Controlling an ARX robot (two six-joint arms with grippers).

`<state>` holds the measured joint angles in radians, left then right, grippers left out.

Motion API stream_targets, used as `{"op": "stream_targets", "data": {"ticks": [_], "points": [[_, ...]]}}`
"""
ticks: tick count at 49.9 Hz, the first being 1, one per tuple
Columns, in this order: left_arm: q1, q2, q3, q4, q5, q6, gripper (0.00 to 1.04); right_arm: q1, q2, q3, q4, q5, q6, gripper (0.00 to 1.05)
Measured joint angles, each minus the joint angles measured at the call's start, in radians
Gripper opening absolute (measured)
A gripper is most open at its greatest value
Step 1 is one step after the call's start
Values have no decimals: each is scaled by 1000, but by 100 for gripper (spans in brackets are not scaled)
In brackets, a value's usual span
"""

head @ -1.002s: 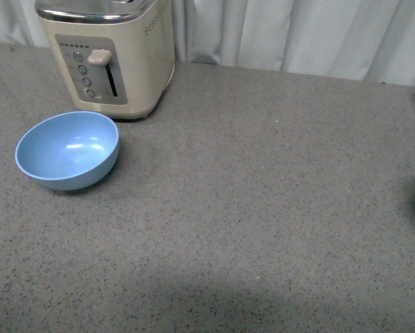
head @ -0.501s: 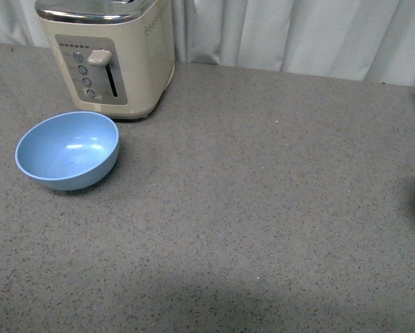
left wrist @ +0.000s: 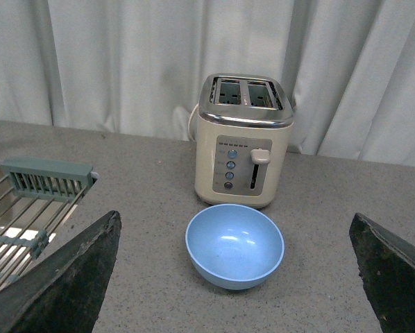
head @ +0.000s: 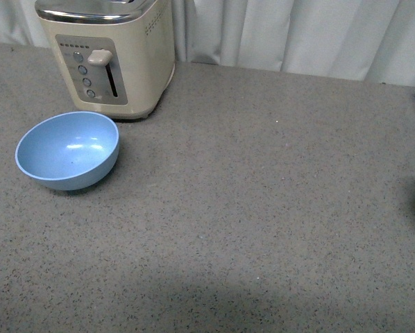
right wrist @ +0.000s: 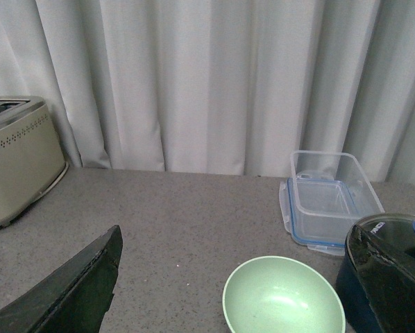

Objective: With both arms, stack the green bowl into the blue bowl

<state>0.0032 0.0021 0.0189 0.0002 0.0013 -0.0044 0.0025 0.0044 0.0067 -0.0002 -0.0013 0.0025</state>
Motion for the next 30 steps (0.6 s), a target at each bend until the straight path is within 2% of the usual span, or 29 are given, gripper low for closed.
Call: {"op": "stream_targets", "data": {"ticks": [30], "points": [[0, 0, 0, 0, 0, 0, 98, 0, 0, 0, 0, 0, 0, 96]]}}
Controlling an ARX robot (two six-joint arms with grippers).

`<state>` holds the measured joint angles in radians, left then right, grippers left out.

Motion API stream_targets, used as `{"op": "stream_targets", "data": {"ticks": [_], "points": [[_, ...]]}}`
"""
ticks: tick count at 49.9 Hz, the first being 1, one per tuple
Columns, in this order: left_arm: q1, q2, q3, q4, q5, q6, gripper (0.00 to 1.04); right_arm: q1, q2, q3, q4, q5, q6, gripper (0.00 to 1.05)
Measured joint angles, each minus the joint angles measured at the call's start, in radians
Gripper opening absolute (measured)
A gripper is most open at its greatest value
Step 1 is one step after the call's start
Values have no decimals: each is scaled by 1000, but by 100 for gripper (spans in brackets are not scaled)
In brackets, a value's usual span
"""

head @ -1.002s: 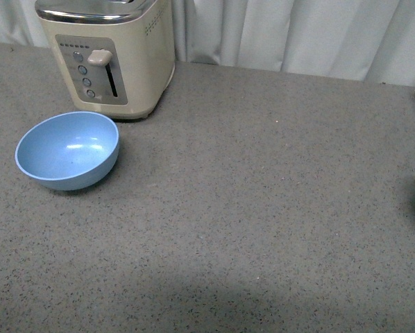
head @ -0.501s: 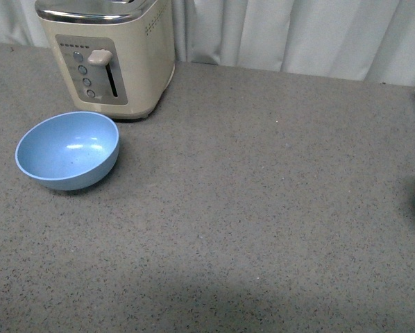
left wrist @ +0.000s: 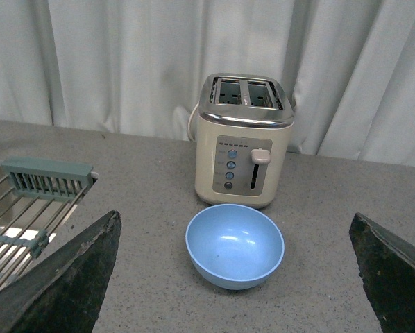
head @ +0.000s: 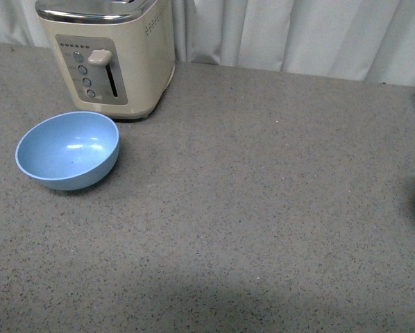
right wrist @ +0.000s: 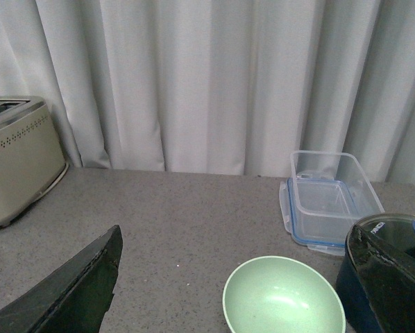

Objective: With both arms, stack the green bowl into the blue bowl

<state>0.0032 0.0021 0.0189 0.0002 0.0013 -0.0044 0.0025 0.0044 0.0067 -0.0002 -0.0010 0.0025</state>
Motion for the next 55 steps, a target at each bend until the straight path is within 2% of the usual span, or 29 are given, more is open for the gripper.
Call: {"op": "stream_targets", "data": {"ticks": [8, 12, 16, 21, 32, 38, 47, 55], "points": [[2, 10, 4, -15, 15, -26, 98, 0, 0, 0, 0, 0, 0, 96], [18, 119, 65, -189, 131, -351, 98, 0, 0, 0, 0, -1, 0, 96], [61, 149, 66, -230, 158, -700, 98, 0, 0, 0, 0, 0, 0, 96], [97, 189, 66, -212, 153, -842, 98, 0, 0, 0, 0, 1, 0, 96], [145, 399, 65, -18, 158, -905, 98, 0, 0, 0, 0, 0, 0, 96], [135, 565, 66, 118, 129, -920, 98, 0, 0, 0, 0, 0, 0, 96], [-32, 950, 139, 371, -11, -951, 98, 0, 0, 0, 0, 0, 0, 96], [-91, 1209, 220, 504, -92, -964, 98, 0, 0, 0, 0, 0, 0, 96]]}}
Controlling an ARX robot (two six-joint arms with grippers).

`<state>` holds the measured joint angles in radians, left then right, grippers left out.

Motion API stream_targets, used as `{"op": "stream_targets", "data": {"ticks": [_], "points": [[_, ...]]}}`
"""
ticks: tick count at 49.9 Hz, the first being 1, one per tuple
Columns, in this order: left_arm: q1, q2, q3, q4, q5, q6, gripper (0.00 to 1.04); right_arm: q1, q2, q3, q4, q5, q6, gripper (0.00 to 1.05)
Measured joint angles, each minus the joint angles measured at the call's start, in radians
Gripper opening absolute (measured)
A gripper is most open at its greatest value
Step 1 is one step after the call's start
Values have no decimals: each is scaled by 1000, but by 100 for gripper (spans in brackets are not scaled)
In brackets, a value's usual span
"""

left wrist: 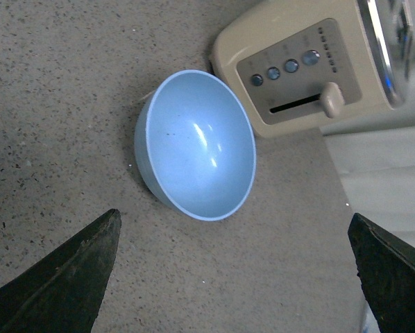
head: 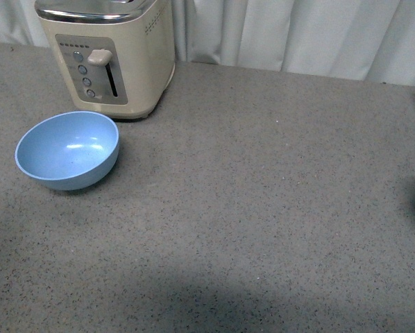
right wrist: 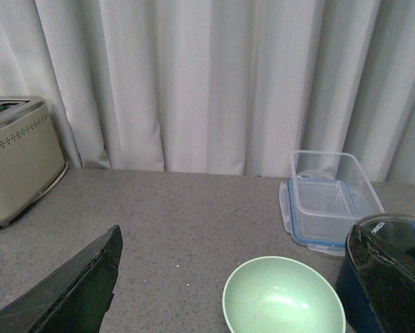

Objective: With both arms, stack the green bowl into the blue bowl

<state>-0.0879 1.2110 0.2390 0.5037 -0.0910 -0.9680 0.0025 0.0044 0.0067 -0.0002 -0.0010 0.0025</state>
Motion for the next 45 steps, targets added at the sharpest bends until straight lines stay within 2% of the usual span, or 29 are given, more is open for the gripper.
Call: {"op": "stream_targets", "data": {"ticks": [19, 45], "points": [[-42, 349, 142, 68, -93, 16, 98, 0, 0, 0, 0, 0, 0, 96], [-31, 641, 259, 184, -97, 103, 98, 0, 0, 0, 0, 0, 0, 96]]}}
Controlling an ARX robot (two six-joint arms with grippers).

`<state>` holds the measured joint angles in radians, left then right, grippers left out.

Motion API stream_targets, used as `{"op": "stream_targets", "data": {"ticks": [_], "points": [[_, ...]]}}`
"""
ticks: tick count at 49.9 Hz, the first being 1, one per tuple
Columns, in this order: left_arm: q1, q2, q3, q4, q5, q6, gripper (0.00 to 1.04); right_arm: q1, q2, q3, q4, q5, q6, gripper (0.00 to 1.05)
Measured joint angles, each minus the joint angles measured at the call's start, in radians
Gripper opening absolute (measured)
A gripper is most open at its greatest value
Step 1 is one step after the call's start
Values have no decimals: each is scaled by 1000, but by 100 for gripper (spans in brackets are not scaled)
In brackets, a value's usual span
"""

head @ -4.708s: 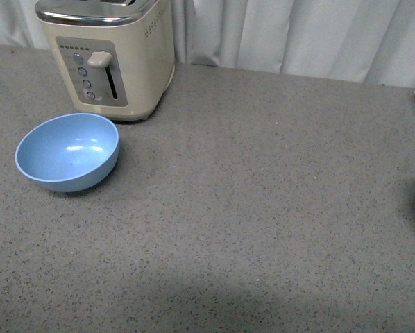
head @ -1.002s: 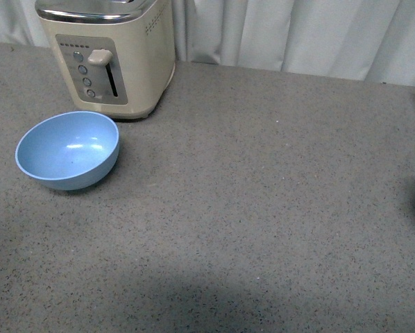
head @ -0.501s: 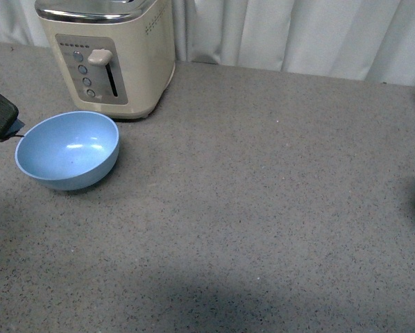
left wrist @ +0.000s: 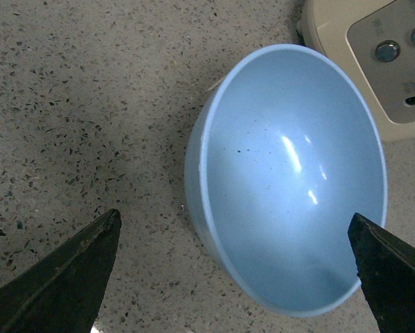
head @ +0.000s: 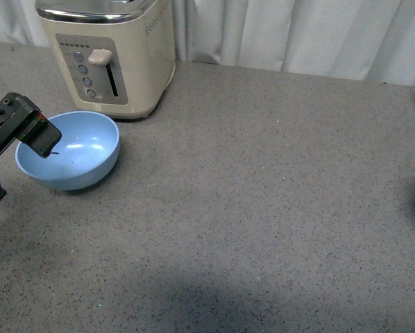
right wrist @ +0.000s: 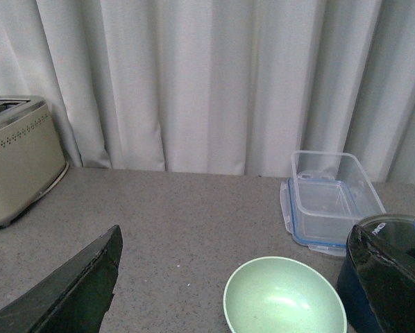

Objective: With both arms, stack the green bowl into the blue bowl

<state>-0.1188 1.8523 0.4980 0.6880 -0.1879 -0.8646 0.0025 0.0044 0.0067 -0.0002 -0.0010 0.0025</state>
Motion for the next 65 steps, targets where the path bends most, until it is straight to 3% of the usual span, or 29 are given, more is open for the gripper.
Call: {"op": "stream_targets", "data": {"ticks": [41, 44, 65], "points": [[51, 170, 84, 19, -46, 79, 98, 0, 0, 0, 0, 0, 0, 96], [54, 177, 91, 13, -65, 87, 92, 0, 0, 0, 0, 0, 0, 96], [60, 189, 98, 37, -39, 70, 14, 0, 0, 0, 0, 0, 0, 96]]}}
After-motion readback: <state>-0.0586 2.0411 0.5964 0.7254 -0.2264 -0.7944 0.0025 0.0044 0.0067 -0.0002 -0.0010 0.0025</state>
